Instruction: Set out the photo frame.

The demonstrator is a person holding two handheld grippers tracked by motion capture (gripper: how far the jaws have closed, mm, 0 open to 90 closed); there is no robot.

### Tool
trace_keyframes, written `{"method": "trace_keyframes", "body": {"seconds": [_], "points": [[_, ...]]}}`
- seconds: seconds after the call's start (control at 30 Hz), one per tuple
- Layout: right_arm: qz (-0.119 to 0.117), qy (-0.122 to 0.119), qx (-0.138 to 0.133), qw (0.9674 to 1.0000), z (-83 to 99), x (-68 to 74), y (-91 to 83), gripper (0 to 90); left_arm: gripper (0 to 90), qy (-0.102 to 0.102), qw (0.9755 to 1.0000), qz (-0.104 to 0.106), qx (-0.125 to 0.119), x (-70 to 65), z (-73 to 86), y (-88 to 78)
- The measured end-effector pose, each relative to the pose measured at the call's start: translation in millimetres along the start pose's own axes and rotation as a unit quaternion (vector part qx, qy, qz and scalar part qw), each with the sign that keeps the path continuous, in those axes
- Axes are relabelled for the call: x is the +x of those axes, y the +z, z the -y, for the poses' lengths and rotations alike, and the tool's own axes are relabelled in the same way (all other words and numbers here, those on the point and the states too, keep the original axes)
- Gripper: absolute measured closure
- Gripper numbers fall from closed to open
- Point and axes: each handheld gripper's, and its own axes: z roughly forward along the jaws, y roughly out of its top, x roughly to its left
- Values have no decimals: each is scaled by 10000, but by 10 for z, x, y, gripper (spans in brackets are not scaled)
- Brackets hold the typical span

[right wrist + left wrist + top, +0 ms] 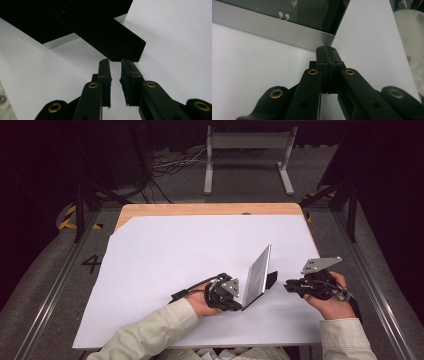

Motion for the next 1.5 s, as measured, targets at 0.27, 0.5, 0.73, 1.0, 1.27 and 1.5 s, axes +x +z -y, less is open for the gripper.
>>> {"method": "trace_keyframes", "body": {"seconds": [0.27,0.5,0.73,1.0,1.27,1.5], "points": [[33,20,-5,10000,0,-3,-21,774,900,16,9998,115,-155,-56,-113,139],[120,75,-92,9999,27,5,-134,773,900,10,9996,152,-235,-87,-177,212],[191,153,-105,9996,92,2,-202,771,900,-33,9991,142,-390,-59,-251,288],[251,265,-182,9992,111,-13,-278,768,900,-152,9983,302,-479,-33,-286,359],[242,558,-274,9978,128,-27,-339,751,900,1,9985,278,-463,-56,-363,409],[222,727,-183,9969,132,-32,-322,765,885,-25,9986,164,-497,-38,-322,251]]}}
